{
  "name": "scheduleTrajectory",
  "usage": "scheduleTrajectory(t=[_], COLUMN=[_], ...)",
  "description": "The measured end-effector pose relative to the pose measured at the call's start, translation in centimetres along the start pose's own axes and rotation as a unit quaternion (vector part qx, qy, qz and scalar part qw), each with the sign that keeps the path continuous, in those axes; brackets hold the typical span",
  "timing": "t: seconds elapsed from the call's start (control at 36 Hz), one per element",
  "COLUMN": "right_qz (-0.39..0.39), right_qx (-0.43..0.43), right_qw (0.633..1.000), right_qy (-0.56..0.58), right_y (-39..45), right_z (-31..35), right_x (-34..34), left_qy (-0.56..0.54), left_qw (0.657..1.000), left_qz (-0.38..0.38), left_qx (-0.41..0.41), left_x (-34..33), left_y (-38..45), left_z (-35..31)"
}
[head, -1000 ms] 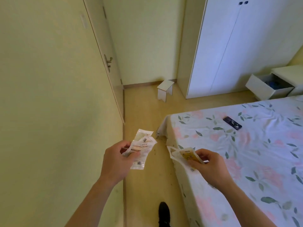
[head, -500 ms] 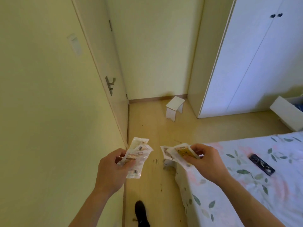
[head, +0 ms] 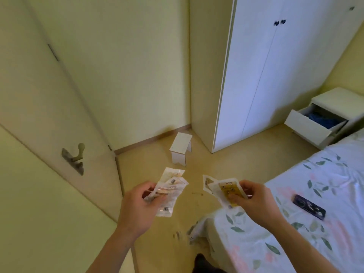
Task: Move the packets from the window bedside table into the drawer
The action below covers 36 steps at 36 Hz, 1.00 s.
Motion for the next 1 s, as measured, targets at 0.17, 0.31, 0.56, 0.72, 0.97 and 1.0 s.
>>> scheduleTrajectory(t=[0.17, 0.31, 0.56, 0.72, 0.97, 1.0], right_qz=[-0.021, -0.015, -0.02, -0.05, -0.123, -0.133], right_qx=[-0.034, -0.048, -0.031, -0.053, -0.129, -0.137], right_qw=[0.999, 0.996, 0.996, 0.994, 0.981, 0.979], right_qy=[0.034, 0.073, 0.082, 0.08, 0.071, 0.069], right_y=[9.8, 18.9, 33.2, 40.3, 50.6, 51.5], right_z=[0.2, 1.9, 6.1, 6.0, 4.8, 4.7], right_x=[-1.6, -3.1, -3.3, -2.1, -0.4, 0.0], left_qy=[0.018, 0.025, 0.008, -0.003, -0.001, 0.0], left_qw=[0.999, 0.999, 0.998, 0.994, 0.977, 0.973], left_qz=[0.026, 0.039, 0.064, 0.111, 0.205, 0.223], left_qx=[-0.019, -0.011, -0.005, -0.008, -0.049, -0.055], left_x=[-0.5, -1.0, -1.9, -5.0, -10.8, -11.7], left_y=[11.8, 21.0, 34.8, 44.4, 60.2, 61.7], left_z=[0.3, -0.1, -1.3, -2.5, -3.6, -4.0])
Point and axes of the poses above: each hand's wrist, its own y-axis towards the middle knuckle, its own x-axis out of the back of the hand, z = x × y, the point moved 2 cm from there along y, towards the middle knuckle, and after that the axes turned 5 degrees about y, right-handed, at the moved point
